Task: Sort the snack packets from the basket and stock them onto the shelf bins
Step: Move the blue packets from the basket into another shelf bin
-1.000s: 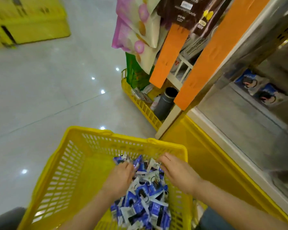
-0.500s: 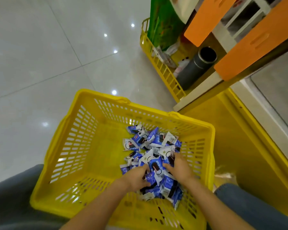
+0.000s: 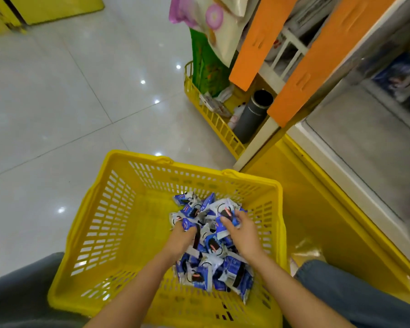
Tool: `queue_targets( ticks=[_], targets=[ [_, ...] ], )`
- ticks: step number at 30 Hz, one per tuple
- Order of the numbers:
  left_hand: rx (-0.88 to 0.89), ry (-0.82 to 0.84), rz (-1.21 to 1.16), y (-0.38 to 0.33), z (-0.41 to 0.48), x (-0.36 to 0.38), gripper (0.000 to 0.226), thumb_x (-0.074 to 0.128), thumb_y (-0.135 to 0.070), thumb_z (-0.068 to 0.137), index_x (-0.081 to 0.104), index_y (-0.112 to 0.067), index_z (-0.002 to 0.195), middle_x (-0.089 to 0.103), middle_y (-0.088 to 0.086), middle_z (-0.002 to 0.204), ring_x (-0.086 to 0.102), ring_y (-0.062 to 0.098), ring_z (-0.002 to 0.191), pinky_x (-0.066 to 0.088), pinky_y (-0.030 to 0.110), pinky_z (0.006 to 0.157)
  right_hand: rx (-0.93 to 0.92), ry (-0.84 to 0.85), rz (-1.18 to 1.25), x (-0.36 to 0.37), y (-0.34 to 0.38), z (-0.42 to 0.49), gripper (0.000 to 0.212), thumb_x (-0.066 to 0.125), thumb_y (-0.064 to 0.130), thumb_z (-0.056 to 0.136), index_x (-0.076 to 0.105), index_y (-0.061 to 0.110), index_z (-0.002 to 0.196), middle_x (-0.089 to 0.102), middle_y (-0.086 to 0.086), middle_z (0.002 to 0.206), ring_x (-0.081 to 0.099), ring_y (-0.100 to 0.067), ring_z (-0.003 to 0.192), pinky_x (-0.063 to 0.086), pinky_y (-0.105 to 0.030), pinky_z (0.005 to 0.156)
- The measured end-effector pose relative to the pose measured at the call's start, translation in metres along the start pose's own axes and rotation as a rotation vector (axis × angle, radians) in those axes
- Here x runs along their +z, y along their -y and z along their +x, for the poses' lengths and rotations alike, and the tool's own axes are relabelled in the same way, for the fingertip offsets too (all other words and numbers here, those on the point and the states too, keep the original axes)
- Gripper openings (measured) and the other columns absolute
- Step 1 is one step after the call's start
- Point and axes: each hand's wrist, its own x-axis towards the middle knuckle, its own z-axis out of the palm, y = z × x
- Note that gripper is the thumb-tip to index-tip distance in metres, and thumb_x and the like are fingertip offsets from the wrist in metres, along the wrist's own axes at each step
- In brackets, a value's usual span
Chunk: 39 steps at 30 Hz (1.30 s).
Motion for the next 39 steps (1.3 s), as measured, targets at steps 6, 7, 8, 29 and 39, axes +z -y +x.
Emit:
queue_targets(
  ticks=[6,7,8,29,39],
  targets=[
    [-0.040,0.072,-0.370,-0.035,-0.027,0.013,0.085,0.047,-0.065,0.080,0.016,-0.025,0.149,0.022,0.000,0.154,0.027,0.025,0.140,0.029,0.048,0.110,-0.071,0.037,0.183,-0.011,0.036,-0.030,0.010,0.057,0.028,0.092,0.053,0.022,0.098,0.058,0.008,0.102,0.054,-0.009,0.103,0.049,-0.031,0.088],
    [0.008,0.115,-0.392,-0.041,-0.034,0.013,0.086,0.050,-0.065,0.077,0.017,-0.028,0.147,0.029,-0.005,0.151,0.033,0.019,0.137,0.034,0.045,0.107,-0.069,0.025,0.234,-0.017,0.042,-0.033,0.010,0.058,0.029,0.091,0.053,0.021,0.094,0.059,0.007,0.097,0.055,-0.008,0.095,0.048,-0.024,0.079],
    [0.057,0.162,-0.415,-0.046,-0.041,0.013,0.084,0.055,-0.064,0.074,0.021,-0.032,0.144,0.041,-0.011,0.142,0.045,0.011,0.128,0.043,0.040,0.098,-0.076,0.011,0.286,-0.025,0.049,-0.036,0.010,0.059,0.029,0.090,0.054,0.020,0.091,0.059,0.006,0.091,0.056,-0.008,0.087,0.045,-0.020,0.072],
    [0.782,0.418,0.431,-0.193,-0.136,-0.020,0.043,0.075,-0.001,0.073,0.055,-0.014,0.109,0.067,-0.004,0.099,0.064,-0.004,0.078,0.054,0.016,0.069,-0.424,0.271,0.022,-0.158,0.124,-0.087,0.026,0.075,0.011,0.075,0.061,0.022,0.094,0.068,0.004,0.094,0.065,-0.002,0.082,0.055,-0.021,0.071],
    [0.973,0.452,0.382,-0.232,-0.145,0.008,0.046,0.079,-0.008,0.071,0.050,-0.024,0.102,0.066,-0.008,0.100,0.065,0.004,0.089,0.056,0.025,0.072,-0.431,0.190,-0.219,-0.210,0.156,-0.112,0.035,0.075,0.019,0.076,0.059,0.022,0.107,0.065,0.008,0.104,0.066,0.001,0.083,0.052,-0.014,0.067]
  ],
)
